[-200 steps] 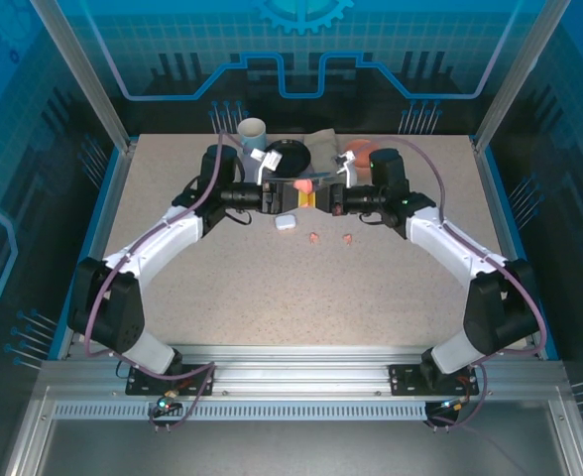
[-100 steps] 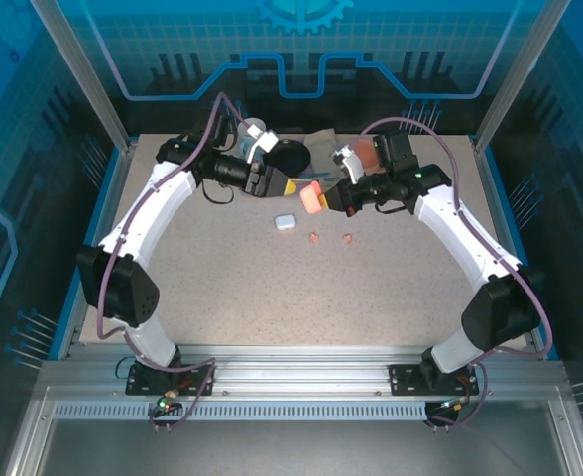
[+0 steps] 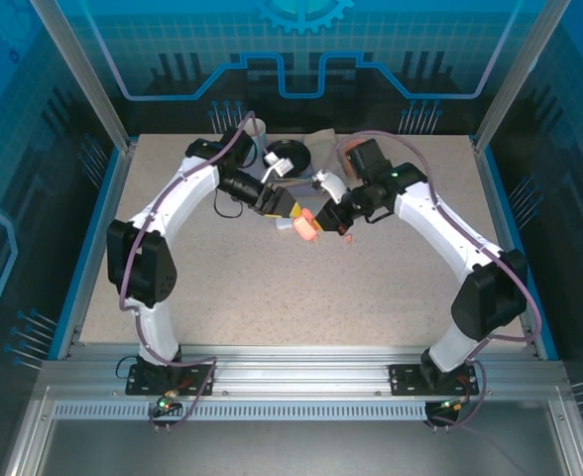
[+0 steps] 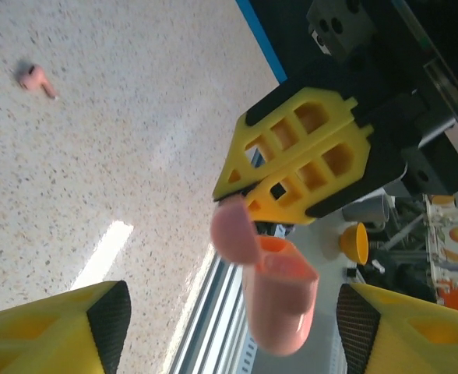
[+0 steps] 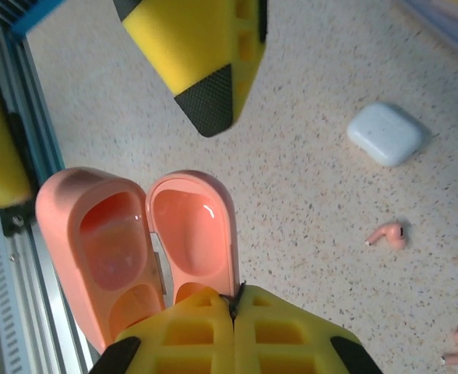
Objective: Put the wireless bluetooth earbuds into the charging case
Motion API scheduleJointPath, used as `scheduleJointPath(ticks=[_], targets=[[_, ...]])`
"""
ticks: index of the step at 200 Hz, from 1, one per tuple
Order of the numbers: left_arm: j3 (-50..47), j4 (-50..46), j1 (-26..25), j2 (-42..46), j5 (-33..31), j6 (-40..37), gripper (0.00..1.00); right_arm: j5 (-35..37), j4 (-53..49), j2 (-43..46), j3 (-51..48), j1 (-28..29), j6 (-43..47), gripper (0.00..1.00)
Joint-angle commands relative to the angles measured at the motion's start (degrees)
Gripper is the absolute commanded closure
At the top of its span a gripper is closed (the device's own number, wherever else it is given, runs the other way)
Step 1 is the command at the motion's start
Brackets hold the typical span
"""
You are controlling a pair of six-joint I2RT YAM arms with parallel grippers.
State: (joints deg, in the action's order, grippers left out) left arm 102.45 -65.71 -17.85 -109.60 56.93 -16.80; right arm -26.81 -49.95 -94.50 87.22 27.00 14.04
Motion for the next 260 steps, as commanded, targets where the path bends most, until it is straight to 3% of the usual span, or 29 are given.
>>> scheduleJointPath(ticks=[1, 47, 90, 142, 217, 260], targets=[[1.0, -8.1, -0.9, -1.1, 1.9, -5.9, 0.30, 4.9, -3.2, -1.8, 1.9, 1.9, 3.0, 1.00], [-3.3, -10.7, -1.6, -0.9, 3.8, -9.0, 0.35, 7.5, -3.2, -2.4, 2.1, 3.6, 4.1, 1.00], [-8.2, -6.1, -2.2, -0.5, 3.6, -6.8, 0.40, 7.3, -2.5, -2.4, 2.8, 4.6, 3.8, 1.00], [-7.5, -5.8, -2.2, -1.5, 3.8, -6.7, 0.45, 8.5, -3.3, -2.8, 3.5, 6.1, 4.4, 1.00], [-7.5, -6.5, -2.2, -3.0, 6.0, -7.9, 0.64, 9.5, -3.1, -3.0, 3.9, 6.3, 4.3, 1.00], [-9.4, -5.2, -2.2, -2.3, 7.7, -8.5, 0.88, 10.1, -2.4, -2.7, 5.4, 5.6, 2.3, 1.00]])
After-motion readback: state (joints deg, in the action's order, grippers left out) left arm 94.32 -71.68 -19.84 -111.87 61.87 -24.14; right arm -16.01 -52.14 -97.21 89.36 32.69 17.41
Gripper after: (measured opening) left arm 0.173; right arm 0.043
